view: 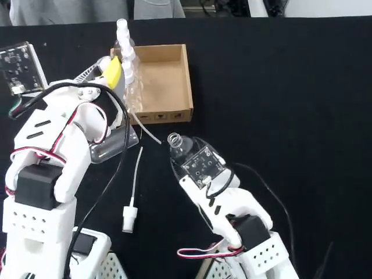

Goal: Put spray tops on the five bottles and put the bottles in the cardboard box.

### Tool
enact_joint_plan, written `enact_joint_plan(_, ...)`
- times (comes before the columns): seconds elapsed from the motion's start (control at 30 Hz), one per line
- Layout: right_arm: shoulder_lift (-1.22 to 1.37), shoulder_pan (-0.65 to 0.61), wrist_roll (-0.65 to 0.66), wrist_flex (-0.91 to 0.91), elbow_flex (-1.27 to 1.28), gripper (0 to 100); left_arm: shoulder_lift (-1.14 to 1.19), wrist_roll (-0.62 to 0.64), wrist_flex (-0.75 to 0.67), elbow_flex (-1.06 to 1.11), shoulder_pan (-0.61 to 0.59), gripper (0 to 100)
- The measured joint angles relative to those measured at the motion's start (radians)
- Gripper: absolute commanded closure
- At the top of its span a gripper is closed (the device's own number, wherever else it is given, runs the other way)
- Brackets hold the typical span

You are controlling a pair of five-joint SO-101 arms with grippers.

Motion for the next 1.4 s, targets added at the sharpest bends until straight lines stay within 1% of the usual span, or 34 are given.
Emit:
enact_joint_plan(0.1, 0.0, -0.018, 0.006, 0.0, 0.0, 94.2, 0.0, 0.0, 0.0, 0.0, 0.005, 97)
enact_joint_plan(0.2, 0.0, -0.048, 0.04, 0.0, 0.0, 94.2, 0.0, 0.0, 0.0, 0.0, 0.037, 97)
enact_joint_plan(0.3, 0.0, -0.049, 0.049, 0.0, 0.0, 94.2, 0.0, 0.0, -0.006, 0.021, 0.041, 97)
enact_joint_plan(0.47, 0.0, -0.052, 0.054, 0.0, 0.0, 94.2, 0.0, 0.0, -0.087, 0.098, 0.048, 97)
enact_joint_plan(0.57, 0.0, -0.052, 0.054, 0.0, 0.0, 94.2, 0.0, 0.0, -0.107, 0.121, 0.046, 97)
enact_joint_plan(0.9, 0.0, -0.052, 0.054, 0.0, 0.0, 94.2, -0.002, 0.0, -0.11, 0.144, 0.048, 97)
enact_joint_plan(1.07, 0.0, -0.052, 0.054, 0.0, 0.0, 94.2, 0.0, 0.0, -0.11, 0.164, 0.078, 97)
enact_joint_plan(1.2, 0.0, -0.052, 0.054, 0.0, 0.0, 94.2, 0.0, 0.0, -0.11, 0.16, 0.075, 97)
enact_joint_plan(1.4, 0.0, -0.052, 0.054, 0.0, 0.0, 94.2, -0.052, 0.0, -0.11, 0.155, 0.04, 97)
